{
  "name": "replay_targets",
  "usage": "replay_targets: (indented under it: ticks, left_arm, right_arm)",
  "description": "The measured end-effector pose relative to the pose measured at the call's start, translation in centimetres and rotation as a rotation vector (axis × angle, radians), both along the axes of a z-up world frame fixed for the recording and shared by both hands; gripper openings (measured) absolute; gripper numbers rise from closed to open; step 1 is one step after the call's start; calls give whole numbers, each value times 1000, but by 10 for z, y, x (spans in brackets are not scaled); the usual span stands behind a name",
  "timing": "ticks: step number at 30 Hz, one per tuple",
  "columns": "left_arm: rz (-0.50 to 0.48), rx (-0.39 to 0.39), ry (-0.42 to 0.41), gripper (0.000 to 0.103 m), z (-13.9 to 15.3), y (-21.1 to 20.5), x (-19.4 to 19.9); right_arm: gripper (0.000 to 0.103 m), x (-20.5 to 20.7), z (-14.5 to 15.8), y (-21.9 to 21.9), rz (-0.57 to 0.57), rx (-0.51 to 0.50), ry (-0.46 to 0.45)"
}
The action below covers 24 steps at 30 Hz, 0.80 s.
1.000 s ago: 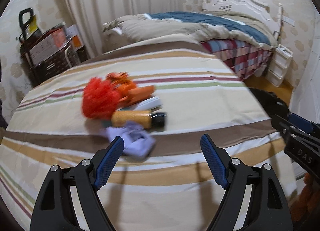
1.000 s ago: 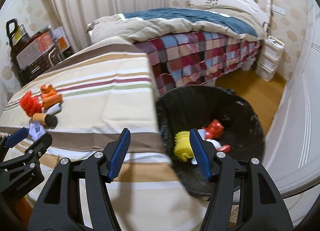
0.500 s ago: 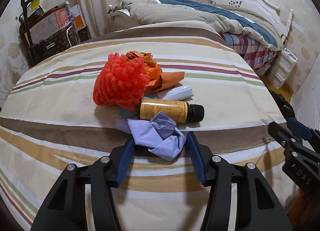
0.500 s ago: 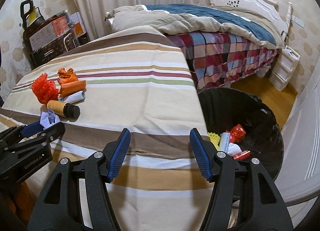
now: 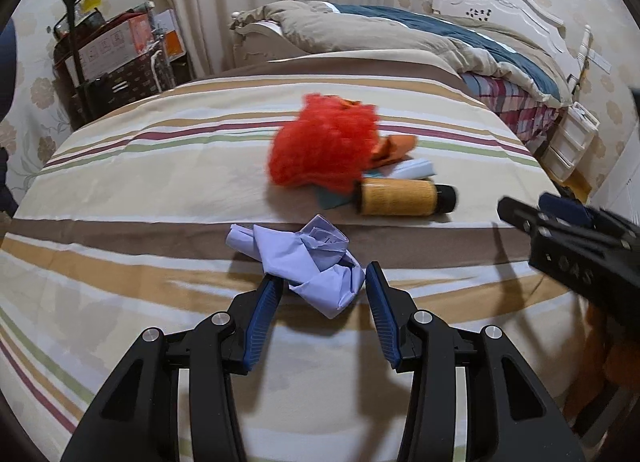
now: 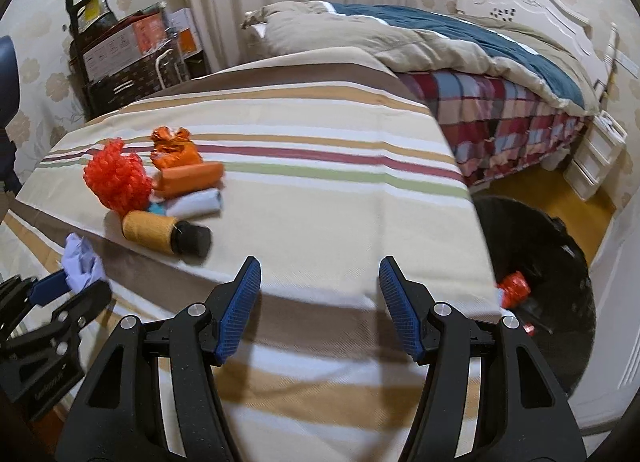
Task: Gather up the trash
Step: 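Grasp the amber bottle with the right tool while the left tool holds the lavender cloth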
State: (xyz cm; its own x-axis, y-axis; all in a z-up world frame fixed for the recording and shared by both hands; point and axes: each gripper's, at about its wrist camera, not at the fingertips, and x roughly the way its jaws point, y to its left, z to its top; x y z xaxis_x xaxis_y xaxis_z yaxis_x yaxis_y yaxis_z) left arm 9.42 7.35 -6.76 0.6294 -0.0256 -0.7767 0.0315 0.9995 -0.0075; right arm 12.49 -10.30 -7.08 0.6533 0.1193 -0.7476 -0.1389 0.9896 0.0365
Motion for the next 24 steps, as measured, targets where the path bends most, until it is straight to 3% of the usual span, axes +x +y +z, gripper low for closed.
replay_targets:
  ticks: [9,14,16,24]
  left_arm:
    - [85,9,-4,46,0,42,-6]
    - [128,22,-10,46,-1,62,-8]
    - [144,24,-7,46,-2,69,-9]
    - [186,24,-19,46,0,84,-14]
  right_arm:
    - [60,33,-4,27,41,-16,34]
    - [62,17,-6,39,88,-26,46]
    - [68,9,-7,45,107,-26,49]
    - [68,-21,-7,69,195,-53,43]
